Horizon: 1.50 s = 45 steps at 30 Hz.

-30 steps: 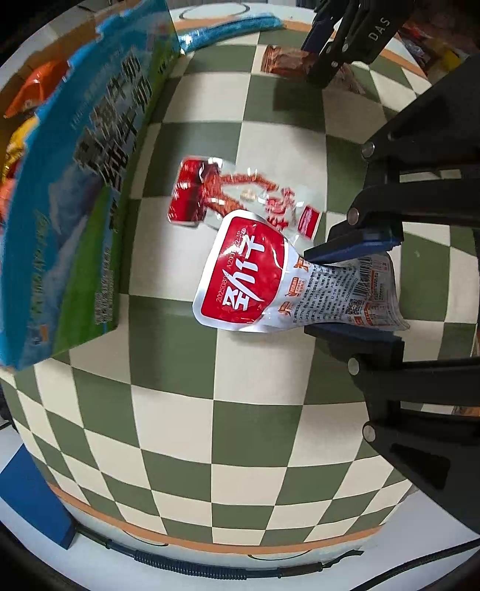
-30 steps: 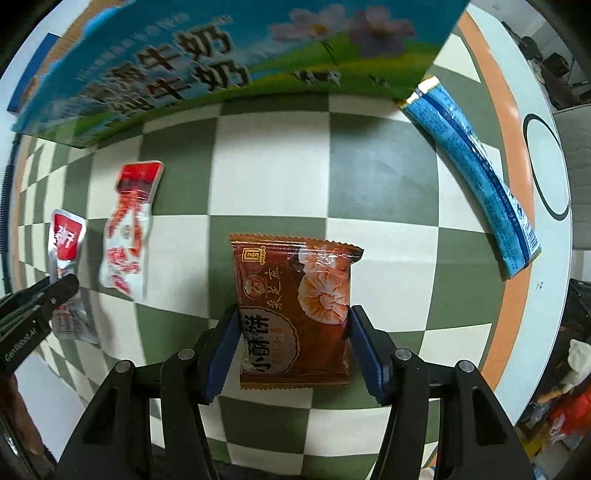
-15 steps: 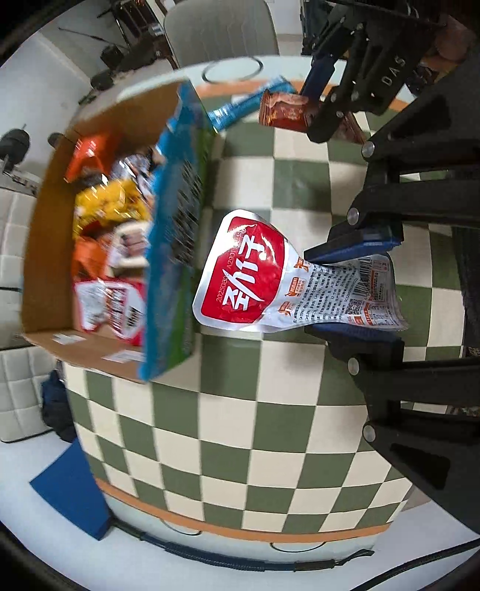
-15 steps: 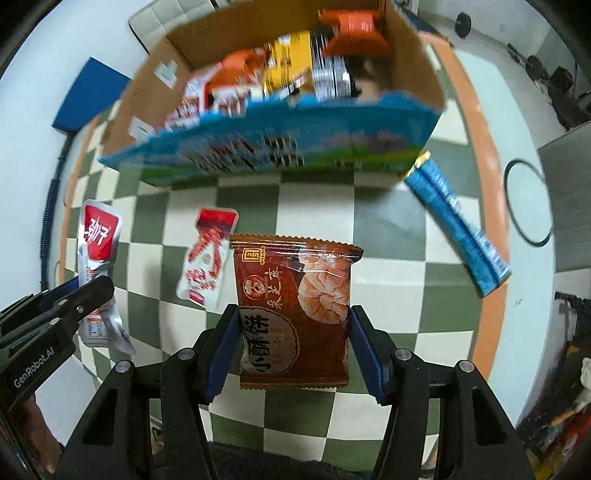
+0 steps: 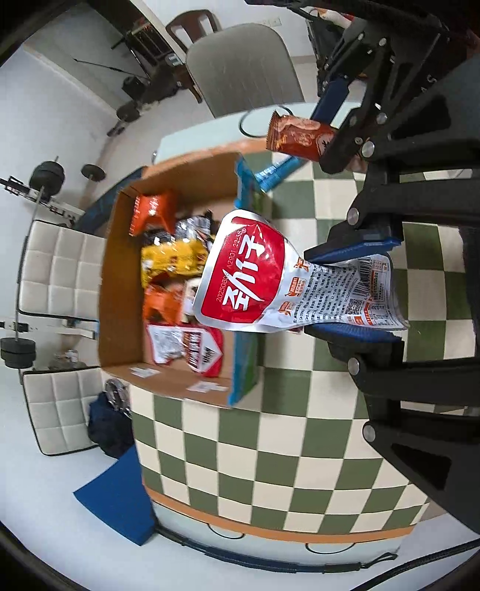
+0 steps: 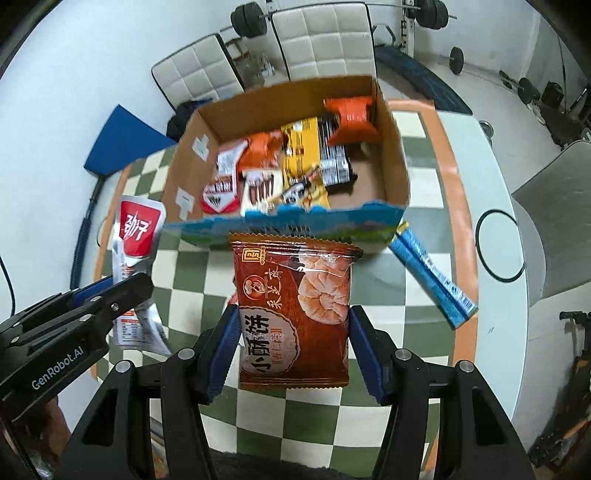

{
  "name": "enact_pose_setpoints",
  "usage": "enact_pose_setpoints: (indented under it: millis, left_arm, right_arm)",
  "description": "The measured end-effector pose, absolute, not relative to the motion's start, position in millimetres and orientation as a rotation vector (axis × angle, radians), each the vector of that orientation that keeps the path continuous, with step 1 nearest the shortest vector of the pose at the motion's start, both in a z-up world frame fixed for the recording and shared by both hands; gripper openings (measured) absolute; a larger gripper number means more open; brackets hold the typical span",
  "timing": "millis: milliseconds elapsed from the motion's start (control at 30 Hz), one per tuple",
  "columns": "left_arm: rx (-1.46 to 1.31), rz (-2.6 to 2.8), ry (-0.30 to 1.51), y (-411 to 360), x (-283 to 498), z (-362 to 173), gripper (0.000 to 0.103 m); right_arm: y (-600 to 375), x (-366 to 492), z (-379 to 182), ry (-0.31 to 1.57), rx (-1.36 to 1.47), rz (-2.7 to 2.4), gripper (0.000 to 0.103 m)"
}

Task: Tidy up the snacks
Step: 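Lift both held bags and carry them over the cardboard box, then lower both bags into the box and open both tools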

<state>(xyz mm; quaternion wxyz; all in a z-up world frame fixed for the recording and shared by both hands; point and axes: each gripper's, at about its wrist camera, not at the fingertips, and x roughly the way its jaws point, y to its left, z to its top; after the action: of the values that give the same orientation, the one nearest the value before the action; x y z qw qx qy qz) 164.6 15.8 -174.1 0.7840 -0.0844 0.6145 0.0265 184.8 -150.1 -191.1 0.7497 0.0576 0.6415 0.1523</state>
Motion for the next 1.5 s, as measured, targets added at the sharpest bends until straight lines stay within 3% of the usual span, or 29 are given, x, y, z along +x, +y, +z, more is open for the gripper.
enact_pose_setpoints:
  millis: [500, 1033, 1500]
  left_arm:
    - [-0.241, 0.050, 1.290, 41, 255, -159, 0.029]
    - [-0.322, 0.075, 1.600, 82, 412, -262, 0.029]
    - [-0.262, 0.127, 1.734, 81, 453, -323, 0.029]
  right_arm:
    - [-150, 267, -168, 1.321, 0.170, 0.313, 0.061]
    - [-146, 394, -279, 1.553, 0.141, 0.191, 0.061]
    - [-147, 415, -331, 1.665, 0.103, 0.133, 0.061]
